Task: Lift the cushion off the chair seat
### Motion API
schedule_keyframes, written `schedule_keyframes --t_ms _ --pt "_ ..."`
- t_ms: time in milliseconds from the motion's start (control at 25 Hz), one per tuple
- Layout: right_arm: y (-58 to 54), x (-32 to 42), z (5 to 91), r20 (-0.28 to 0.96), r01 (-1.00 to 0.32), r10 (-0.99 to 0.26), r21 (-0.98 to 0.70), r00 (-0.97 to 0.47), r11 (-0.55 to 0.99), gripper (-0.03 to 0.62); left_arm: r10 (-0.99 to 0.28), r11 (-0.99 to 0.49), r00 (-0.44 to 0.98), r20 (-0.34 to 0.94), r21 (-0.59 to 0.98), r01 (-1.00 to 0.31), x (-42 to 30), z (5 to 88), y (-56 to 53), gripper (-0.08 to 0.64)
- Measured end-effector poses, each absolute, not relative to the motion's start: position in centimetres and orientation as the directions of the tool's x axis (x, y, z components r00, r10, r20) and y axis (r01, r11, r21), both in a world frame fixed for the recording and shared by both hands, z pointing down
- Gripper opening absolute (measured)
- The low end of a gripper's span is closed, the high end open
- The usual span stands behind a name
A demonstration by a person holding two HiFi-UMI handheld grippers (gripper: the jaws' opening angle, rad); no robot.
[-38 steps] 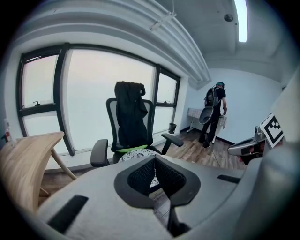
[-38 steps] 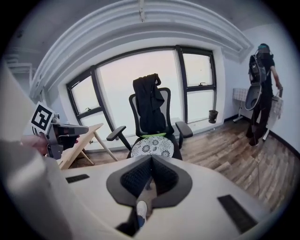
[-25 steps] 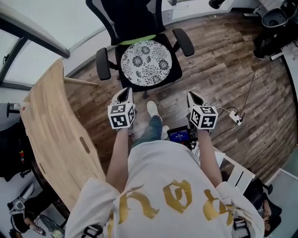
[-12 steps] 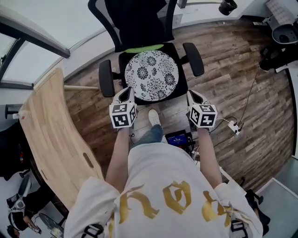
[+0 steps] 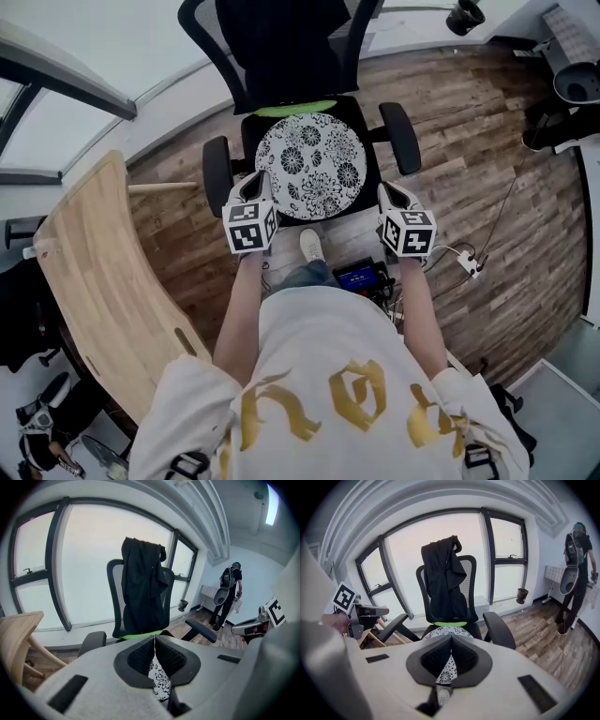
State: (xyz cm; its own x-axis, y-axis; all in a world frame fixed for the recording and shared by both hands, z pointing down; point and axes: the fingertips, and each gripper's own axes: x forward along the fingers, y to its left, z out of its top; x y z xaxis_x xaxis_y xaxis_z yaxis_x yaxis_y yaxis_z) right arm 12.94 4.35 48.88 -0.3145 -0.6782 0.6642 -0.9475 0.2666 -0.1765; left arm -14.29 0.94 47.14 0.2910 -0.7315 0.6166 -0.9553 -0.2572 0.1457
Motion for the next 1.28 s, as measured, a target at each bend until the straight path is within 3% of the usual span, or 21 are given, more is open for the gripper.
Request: schedule_keyframes --t_ms 480,1080,1280 --pt "4.0 13.5 48.4 0.654 -0.958 -0.700 -0.209 -0.286 0.197 0.011 -0.722 -0.232 0.280 0.633 0.160 -0.960 -14.9 47.8 0.1 0.012" --pt "2.2 13.2 49.6 0.650 -0.946 -0.688 -0.194 -0.322 0.260 0.011 -0.721 -0.182 0.210 0.660 0.111 -0.977 -15.4 48.9 0.3 0.012" --pt "1.4 12.4 50.9 0.634 -0.925 -0.673 -0.265 -0.380 0.272 0.012 -0.693 -0.202 0.221 0.686 0.109 -0.973 -14.9 50.4 -0.3 0.012"
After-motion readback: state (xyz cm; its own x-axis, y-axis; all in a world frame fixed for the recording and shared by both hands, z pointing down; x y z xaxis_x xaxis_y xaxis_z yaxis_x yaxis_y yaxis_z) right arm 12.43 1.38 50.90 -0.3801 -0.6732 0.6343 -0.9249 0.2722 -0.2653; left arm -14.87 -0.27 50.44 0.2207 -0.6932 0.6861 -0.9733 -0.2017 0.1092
